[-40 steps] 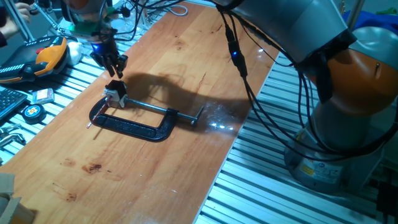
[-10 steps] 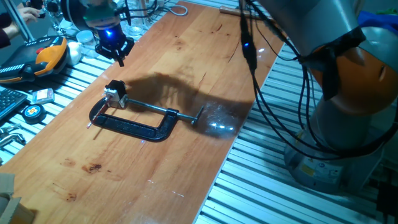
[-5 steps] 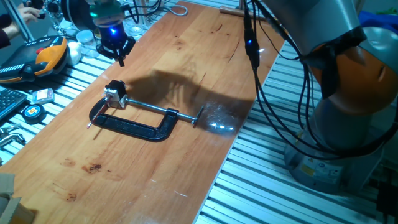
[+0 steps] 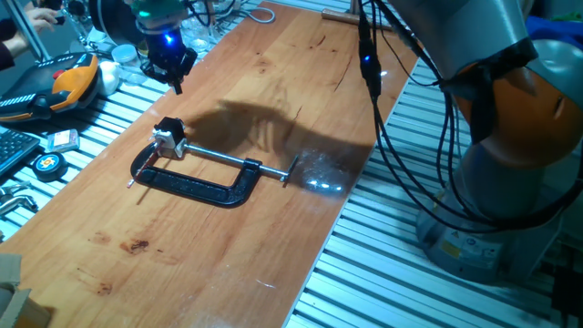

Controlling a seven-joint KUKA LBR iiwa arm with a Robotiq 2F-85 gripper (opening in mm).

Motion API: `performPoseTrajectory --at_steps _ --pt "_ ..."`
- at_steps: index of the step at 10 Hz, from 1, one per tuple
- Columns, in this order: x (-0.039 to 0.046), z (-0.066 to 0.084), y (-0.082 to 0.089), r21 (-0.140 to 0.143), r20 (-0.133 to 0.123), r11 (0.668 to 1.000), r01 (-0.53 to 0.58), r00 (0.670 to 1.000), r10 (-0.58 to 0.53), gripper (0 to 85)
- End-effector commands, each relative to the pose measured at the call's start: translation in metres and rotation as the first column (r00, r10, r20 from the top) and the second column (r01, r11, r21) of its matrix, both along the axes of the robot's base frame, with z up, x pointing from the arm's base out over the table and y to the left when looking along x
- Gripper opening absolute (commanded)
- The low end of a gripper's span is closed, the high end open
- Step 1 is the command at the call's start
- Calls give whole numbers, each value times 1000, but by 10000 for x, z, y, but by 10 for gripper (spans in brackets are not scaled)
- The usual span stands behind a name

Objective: Sharpen the pencil with a pencil sharpener

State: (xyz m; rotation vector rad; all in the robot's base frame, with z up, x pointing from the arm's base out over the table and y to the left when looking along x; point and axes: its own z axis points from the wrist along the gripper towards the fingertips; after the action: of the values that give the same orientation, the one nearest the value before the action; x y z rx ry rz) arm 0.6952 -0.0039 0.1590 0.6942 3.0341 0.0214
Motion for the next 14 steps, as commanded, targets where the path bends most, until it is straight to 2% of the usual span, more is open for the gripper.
performPoseTrajectory --at_steps 1,2,3,5,7,8,11,14 --pt "-31 58 10 -3 -2 973 -229 973 229 0" --pt "-74 97 18 7 2 973 -229 973 229 0" --pt "-115 131 28 5 13 974 -227 974 227 0" --pt "-191 235 46 8 15 976 -218 976 218 0" --pt "-284 309 74 -3 22 978 -211 977 211 0" --pt "-342 315 80 -8 32 978 -209 977 209 0" --pt "-447 299 36 -7 49 972 -235 971 235 0" --pt "-509 335 39 -6 39 967 -255 966 255 0"
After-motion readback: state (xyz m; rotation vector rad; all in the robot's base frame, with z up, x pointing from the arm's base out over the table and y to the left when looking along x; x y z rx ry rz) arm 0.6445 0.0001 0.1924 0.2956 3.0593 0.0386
